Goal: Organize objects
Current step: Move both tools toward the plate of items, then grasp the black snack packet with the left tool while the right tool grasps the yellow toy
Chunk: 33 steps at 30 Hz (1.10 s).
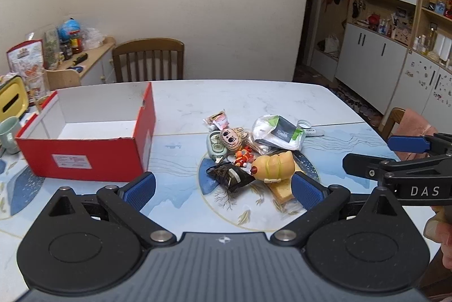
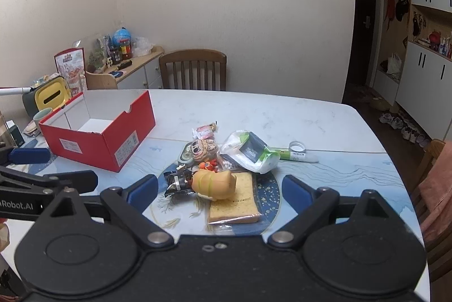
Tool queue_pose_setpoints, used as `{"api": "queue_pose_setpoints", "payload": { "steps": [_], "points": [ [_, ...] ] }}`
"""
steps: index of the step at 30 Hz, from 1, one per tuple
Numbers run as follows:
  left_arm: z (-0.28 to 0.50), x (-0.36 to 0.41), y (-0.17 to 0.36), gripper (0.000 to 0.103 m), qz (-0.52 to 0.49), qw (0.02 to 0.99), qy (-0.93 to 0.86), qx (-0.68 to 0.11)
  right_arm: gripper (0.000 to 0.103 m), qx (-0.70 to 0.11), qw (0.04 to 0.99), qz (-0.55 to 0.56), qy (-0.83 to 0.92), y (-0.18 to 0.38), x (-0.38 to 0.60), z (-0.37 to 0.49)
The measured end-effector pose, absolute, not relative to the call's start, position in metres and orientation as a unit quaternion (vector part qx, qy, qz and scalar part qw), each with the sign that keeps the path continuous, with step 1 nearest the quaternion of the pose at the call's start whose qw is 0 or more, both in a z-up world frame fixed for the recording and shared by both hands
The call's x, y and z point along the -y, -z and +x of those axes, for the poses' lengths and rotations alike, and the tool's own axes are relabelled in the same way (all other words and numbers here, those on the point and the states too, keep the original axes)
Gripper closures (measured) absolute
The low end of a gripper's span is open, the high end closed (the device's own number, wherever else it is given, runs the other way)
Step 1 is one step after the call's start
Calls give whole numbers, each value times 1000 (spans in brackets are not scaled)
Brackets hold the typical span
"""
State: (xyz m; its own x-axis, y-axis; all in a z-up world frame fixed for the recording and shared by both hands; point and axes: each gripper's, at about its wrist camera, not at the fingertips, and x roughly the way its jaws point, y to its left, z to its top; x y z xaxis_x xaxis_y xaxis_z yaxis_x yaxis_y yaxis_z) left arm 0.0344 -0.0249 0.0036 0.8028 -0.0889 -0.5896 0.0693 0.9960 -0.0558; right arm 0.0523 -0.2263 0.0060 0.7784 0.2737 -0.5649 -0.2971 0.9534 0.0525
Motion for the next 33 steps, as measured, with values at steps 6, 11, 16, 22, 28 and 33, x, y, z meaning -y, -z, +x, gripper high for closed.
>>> {"api": "queue_pose_setpoints", "payload": {
  "steps": [6, 11, 16, 22, 28, 33],
  "points": [
    [64, 20, 12, 0, 0, 943, 74, -324, 11, -316, 938, -24, -143, 5, 221, 79],
    [92, 22, 38, 0, 26, 936, 108, -333, 14, -341, 928, -39, -143, 22, 212, 109],
    [124, 31, 74, 0, 72, 925, 137, -346, 19, -367, 916, -72, -142, 42, 200, 138],
    [158, 32, 106, 0, 103, 917, 151, -353, 20, -401, 901, -63, -152, 62, 190, 172],
    [185, 33, 128, 0, 119, 904, 188, -364, 20, -437, 884, -53, -155, 81, 179, 191],
    [202, 32, 141, 1, 112, 893, 210, -383, 21, -453, 877, -47, -152, 94, 172, 200]
  ]
}}
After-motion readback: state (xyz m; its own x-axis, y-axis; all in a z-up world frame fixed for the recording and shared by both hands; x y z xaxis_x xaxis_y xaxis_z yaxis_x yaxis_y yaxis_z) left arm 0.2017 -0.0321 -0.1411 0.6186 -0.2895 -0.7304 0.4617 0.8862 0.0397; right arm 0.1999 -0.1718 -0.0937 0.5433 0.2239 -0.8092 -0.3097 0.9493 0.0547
